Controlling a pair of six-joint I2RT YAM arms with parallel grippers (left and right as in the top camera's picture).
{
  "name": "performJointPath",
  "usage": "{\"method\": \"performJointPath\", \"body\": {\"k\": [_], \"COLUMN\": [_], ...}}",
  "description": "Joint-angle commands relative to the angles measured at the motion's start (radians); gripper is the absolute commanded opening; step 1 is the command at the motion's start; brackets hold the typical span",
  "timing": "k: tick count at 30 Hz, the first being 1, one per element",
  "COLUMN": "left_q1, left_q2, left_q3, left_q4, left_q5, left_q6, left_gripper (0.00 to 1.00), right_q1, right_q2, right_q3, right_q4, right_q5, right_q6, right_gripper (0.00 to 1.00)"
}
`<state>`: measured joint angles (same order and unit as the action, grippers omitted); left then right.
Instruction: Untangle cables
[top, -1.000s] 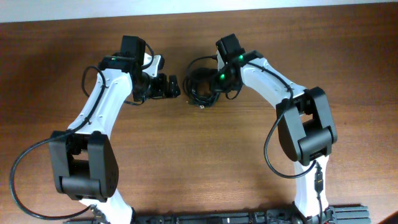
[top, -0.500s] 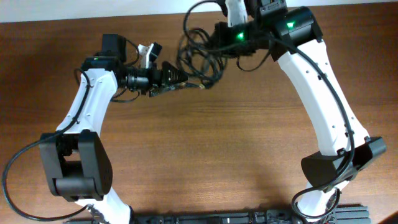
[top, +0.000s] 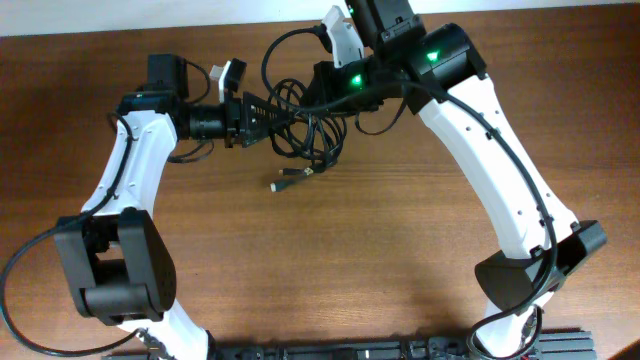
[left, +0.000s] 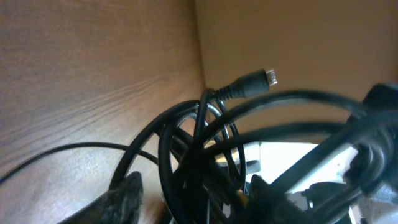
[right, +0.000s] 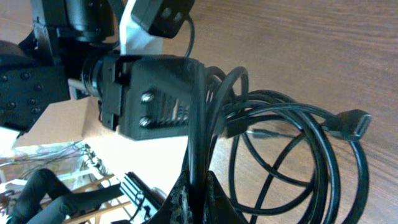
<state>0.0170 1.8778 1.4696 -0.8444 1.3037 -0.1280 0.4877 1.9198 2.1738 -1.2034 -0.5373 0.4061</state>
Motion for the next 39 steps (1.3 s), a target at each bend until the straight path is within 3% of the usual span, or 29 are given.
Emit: {"method": "performJointPath", "body": {"k": [1, 2, 4, 6, 8, 10, 14, 16, 18, 19, 21, 23, 24, 26, 32, 35, 37, 39], "left_q1": [-0.001, -0.001, -0.001, -0.001, -0.001, -0.001, -0.004, -0.008, -0.012, -0.012, -0.013, -0.026, -0.033, -0.061, -0.109, -0.108, -0.108, -0.108], "left_q2": [0.009, 0.009, 0.009, 0.009, 0.009, 0.009, 0.009, 0.009, 0.009, 0.008, 0.008, -0.001, -0.009, -0.047, -0.150, -0.150, -0.150, -0.150], "left_q3": [0.011, 0.011, 0.011, 0.011, 0.011, 0.011, 0.011, 0.011, 0.011, 0.013, 0.030, 0.097, 0.129, 0.227, 0.286, 0.286, 0.286, 0.285], "left_q4": [0.003, 0.003, 0.003, 0.003, 0.004, 0.007, -0.054, -0.071, -0.073, -0.072, -0.034, 0.004, 0.003, -0.002, -0.012, -0.017, -0.084, -0.129], "left_q5": [-0.043, -0.043, -0.044, -0.045, -0.045, -0.076, -0.469, -0.565, -0.540, -0.428, -0.130, 0.046, 0.032, -0.079, -0.343, -0.373, -0.589, -0.657], "left_q6": [-0.037, -0.037, -0.037, -0.055, -0.106, -0.131, -0.134, -0.134, -0.134, -0.134, -0.127, -0.118, -0.118, -0.120, -0.130, -0.130, -0.180, -0.194], "left_gripper": [0.23, 0.10, 0.09, 0.00, 0.00, 0.00, 0.00, 0.00, 0.00, 0.00, 0.00, 0.00, 0.00, 0.00, 0.01, 0.00, 0.00, 0.00], "right_q1": [-0.001, -0.001, -0.004, -0.005, -0.007, -0.016, -0.024, -0.025, -0.025, -0.025, -0.025, -0.023, -0.023, -0.023, -0.023, -0.024, -0.056, -0.096], "right_q2": [0.000, 0.000, 0.000, 0.000, 0.000, 0.000, -0.006, -0.006, -0.006, -0.006, -0.001, 0.002, 0.002, 0.002, 0.002, 0.001, -0.003, -0.005], "right_q3": [0.002, 0.002, 0.002, 0.002, 0.002, 0.002, 0.079, 0.157, 0.214, 0.240, 0.228, 0.154, 0.118, 0.012, -0.163, -0.164, -0.121, -0.072], "right_q4": [0.002, -0.003, -0.029, -0.102, -0.155, -0.153, -0.151, -0.164, -0.186, -0.216, -0.251, -0.264, -0.263, -0.233, -0.072, -0.065, -0.086, -0.102], "right_q5": [-0.032, -0.021, 0.117, 0.487, 0.656, 0.662, 0.637, 0.639, 0.639, 0.639, 0.639, 0.626, 0.612, 0.559, 0.283, 0.278, 0.256, 0.200], "right_q6": [-0.001, -0.005, -0.005, 0.036, 0.112, 0.113, 0.116, 0.116, 0.115, 0.110, 0.061, 0.058, 0.059, 0.058, -0.017, -0.026, -0.025, -0.027], "right_gripper": [0.04, 0.04, 0.04, 0.04, 0.04, 0.04, 0.04, 0.04, 0.04, 0.12, 0.50, 0.64, 0.68, 0.74, 0.75, 0.75, 0.77, 0.79]}}
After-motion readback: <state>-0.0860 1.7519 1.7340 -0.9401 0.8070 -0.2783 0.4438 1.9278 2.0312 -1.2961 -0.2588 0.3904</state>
